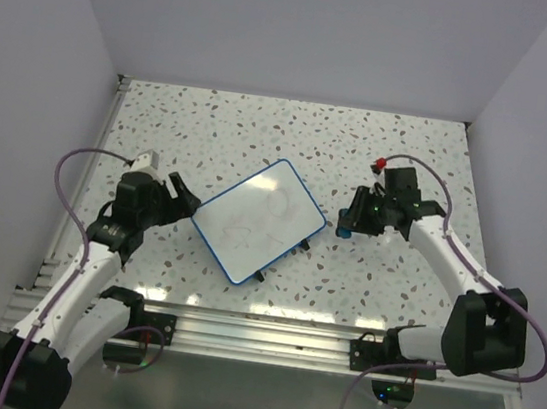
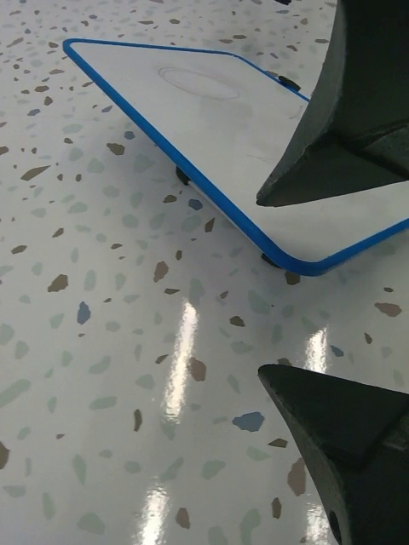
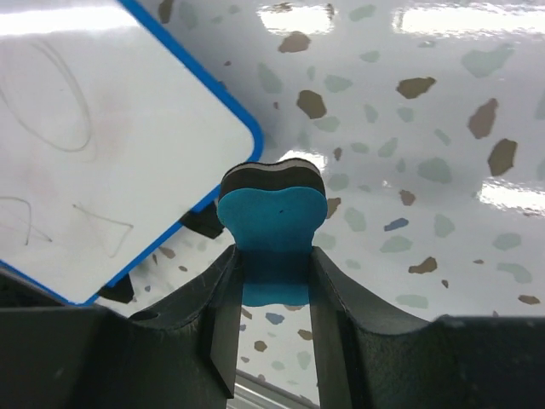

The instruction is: Erase the whiteboard

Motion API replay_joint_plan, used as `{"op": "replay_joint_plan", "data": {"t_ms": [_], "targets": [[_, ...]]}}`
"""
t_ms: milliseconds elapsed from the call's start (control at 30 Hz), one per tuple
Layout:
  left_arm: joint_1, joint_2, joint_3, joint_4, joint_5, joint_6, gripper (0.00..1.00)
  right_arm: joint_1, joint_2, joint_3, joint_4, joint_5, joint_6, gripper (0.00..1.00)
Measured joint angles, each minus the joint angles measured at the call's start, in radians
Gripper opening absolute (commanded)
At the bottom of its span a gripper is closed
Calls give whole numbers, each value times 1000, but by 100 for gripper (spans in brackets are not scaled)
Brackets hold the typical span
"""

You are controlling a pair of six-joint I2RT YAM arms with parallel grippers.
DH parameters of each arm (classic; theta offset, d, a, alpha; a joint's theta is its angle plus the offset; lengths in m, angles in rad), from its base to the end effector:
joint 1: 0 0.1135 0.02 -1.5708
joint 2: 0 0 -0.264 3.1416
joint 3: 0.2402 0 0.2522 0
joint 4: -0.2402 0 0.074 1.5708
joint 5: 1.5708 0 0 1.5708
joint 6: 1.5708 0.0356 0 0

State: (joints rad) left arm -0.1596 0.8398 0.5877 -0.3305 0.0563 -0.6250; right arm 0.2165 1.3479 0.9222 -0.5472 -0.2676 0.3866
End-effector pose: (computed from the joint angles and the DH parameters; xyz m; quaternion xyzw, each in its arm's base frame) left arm 0.1847 -0.0318 0.2468 -0.1899 0.8594 -0.2041 0.4286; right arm 0.2622 0.0673 0.2349 0.0413 0.9470 0.2084 0.2409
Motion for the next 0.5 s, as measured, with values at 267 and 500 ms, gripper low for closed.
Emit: {"op": "replay_joint_plan", "data": {"t_ms": [267,500], "targets": [[0,-153,-145,-3,67,-85,72,128,-14,13,69,-64,-2,0],[0,-235,-230,43,161,-115,66,220,-7,55,101,-72,-2,0]]}}
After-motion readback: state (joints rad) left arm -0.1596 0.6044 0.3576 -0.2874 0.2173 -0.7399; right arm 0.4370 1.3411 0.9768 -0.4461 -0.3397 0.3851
